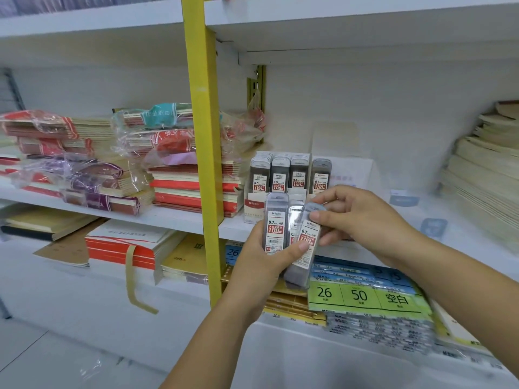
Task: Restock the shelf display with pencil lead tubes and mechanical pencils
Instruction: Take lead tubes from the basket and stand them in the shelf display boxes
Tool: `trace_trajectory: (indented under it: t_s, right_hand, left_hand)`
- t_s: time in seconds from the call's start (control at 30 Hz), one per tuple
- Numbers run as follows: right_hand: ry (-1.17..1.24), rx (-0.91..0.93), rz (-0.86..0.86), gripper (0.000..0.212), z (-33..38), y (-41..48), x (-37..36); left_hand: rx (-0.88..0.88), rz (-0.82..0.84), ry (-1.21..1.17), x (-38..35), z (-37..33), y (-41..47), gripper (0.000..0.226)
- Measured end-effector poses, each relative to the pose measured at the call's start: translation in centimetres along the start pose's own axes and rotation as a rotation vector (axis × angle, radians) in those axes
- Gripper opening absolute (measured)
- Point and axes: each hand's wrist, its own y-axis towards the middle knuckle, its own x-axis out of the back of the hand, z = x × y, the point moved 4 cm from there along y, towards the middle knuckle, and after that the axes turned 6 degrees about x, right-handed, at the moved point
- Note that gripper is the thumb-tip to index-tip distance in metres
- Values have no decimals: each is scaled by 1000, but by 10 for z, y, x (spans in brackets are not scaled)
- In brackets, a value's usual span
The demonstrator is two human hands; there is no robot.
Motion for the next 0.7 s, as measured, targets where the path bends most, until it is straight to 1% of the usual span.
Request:
trace_trajectory:
  t_s: [0.07,0.13,0.23,0.3,0.37,0.4,0.47,0.57,0.63,0.7]
  right_hand:
    - [30,8,-44,16,0,1,4]
    - [68,15,-79,15,1,3,8]
    - [5,52,-137,12,9,10,22]
    - [-80,180,-248,10,28,18,44]
    - [-177,364,-381,18,54,26,72]
    - [-255,430,-407,20,65,31,82]
    - [-464,452,-386,23,75,44,93]
    - [-723,396,-300,24,68,64,90]
    - [-817,354,-244,20,59,72,86]
    - [-847,303,-202,18,50,79,86]
  left_hand:
    - [14,12,-51,0,0,1,53]
    - [26,11,-103,1,0,3,46]
    - [45,1,-157,1,1,6,36]
    - [48,-25,-174,2,2,7,38]
    - [51,-60,-181,6,3,10,38]
    - [49,-70,-187,8,3,11,35]
    - [41,-72,-198,9,1,13,34]
    - [43,-59,-220,8,-1,15,45]
    - [48,-38,-247,7,1,16,43]
    - [55,-15,-262,5,2,17,34]
